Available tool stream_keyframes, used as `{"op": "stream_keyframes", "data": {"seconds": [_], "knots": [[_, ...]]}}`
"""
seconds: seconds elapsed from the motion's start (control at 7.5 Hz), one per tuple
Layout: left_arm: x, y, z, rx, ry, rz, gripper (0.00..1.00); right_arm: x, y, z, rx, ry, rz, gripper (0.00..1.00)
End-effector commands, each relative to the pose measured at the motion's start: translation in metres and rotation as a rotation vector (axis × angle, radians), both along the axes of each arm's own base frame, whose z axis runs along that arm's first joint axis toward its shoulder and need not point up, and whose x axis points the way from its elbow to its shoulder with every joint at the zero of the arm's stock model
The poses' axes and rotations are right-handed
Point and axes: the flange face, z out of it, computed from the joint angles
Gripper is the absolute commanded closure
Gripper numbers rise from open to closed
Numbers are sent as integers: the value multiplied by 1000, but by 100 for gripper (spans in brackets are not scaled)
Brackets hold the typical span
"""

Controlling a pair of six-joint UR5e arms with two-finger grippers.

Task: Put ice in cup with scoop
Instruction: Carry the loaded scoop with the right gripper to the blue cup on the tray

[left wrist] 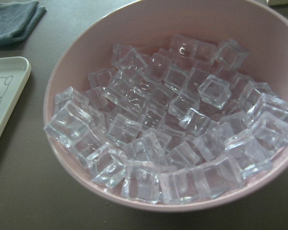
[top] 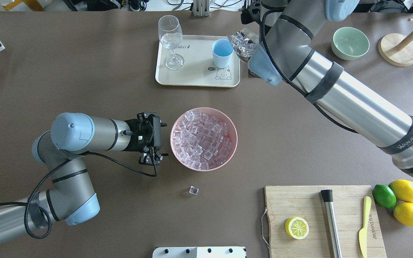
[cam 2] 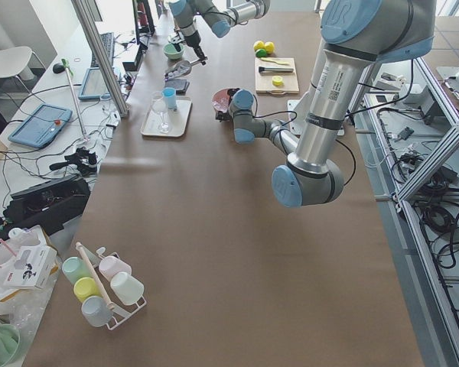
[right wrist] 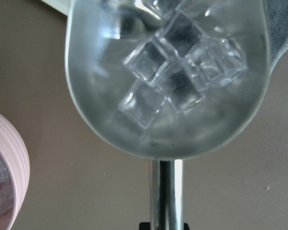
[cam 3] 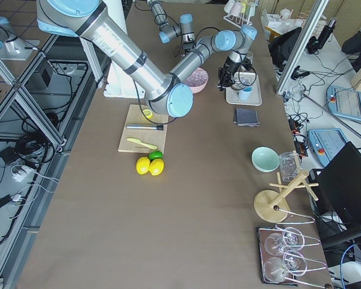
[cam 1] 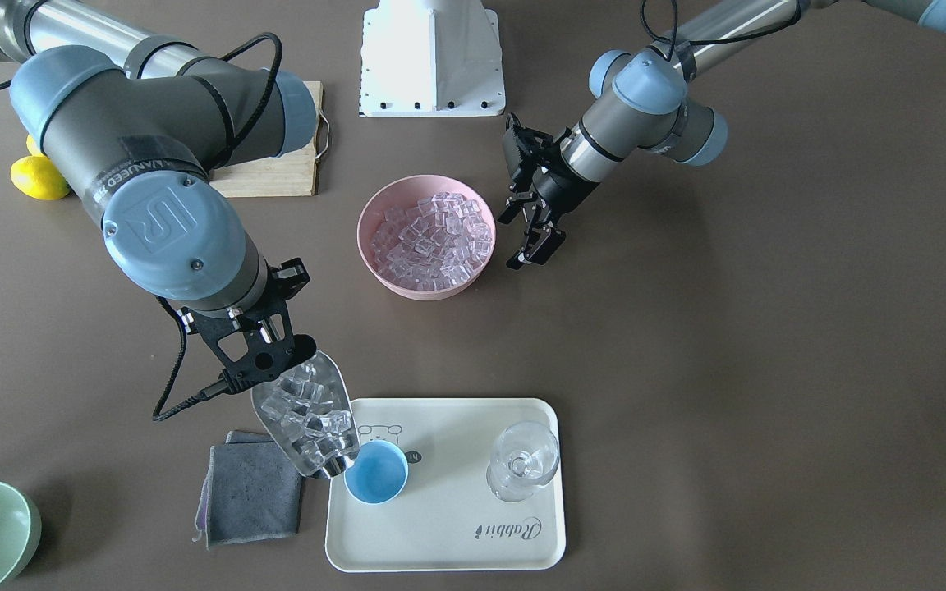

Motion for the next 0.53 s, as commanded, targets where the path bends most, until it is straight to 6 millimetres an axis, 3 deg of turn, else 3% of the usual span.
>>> {"op": "stream_keyframes", "data": {"seconds": [0.0,0.4], "knots": [[4,2,4,-11,-5,32,2,-29,-39,-32,-118,88,-3,100],[13,-4,2,-30,-8,78,2,-35,-41,-67,-216,156,-57,100]]}}
